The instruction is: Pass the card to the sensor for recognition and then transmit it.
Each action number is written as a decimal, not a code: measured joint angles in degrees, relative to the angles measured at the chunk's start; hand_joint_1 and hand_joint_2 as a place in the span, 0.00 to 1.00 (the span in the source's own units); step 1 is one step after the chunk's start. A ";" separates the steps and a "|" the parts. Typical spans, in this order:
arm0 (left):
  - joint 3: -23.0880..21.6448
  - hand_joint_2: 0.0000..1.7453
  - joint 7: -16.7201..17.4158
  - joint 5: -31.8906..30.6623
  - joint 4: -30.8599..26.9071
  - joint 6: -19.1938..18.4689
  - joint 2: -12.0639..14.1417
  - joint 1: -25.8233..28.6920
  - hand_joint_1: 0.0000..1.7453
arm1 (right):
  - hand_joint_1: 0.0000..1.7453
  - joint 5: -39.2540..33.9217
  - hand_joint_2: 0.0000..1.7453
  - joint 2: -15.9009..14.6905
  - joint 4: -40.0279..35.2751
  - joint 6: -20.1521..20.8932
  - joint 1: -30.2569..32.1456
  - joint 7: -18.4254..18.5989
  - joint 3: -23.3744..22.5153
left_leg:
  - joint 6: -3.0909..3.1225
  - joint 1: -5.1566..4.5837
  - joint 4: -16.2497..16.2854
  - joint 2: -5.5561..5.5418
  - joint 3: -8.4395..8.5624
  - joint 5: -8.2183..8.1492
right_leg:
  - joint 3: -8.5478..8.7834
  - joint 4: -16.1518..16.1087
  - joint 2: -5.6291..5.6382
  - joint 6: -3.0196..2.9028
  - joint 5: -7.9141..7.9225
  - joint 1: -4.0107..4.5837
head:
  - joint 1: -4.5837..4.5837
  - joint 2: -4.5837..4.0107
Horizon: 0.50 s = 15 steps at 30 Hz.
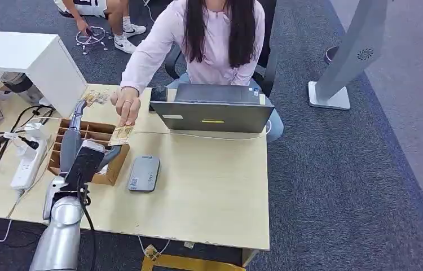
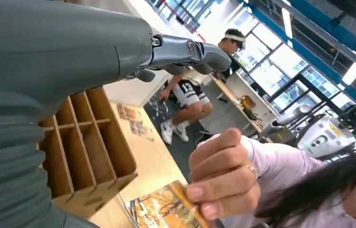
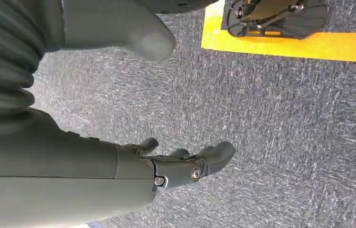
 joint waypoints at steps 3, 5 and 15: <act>-1.97 1.00 2.14 -4.22 2.16 2.38 1.73 -2.32 0.00 | 0.00 0.70 1.00 -0.20 0.02 0.46 -0.04 0.09 0.07 | 0.01 0.00 0.00 0.00 0.00 0.01 | 0.00 0.00 0.00 0.00 0.00 0.00 | 0.00 0.00; -3.27 1.00 3.56 -7.11 3.58 4.01 2.86 -3.89 0.00 | 0.00 1.27 1.00 -0.31 0.02 0.63 -0.05 0.13 0.11 | 0.01 0.00 0.00 0.00 0.00 0.01 | 0.00 0.00 0.00 0.00 0.01 0.00 | 0.00 0.00; -9.31 1.00 10.71 -20.72 10.14 11.85 8.15 -11.14 0.00 | 0.00 3.80 1.00 -0.83 0.04 1.77 -0.16 0.15 0.61 | -0.02 0.00 0.01 0.00 0.00 0.04 | 0.00 0.02 0.00 -0.06 0.06 0.00 | 0.00 0.00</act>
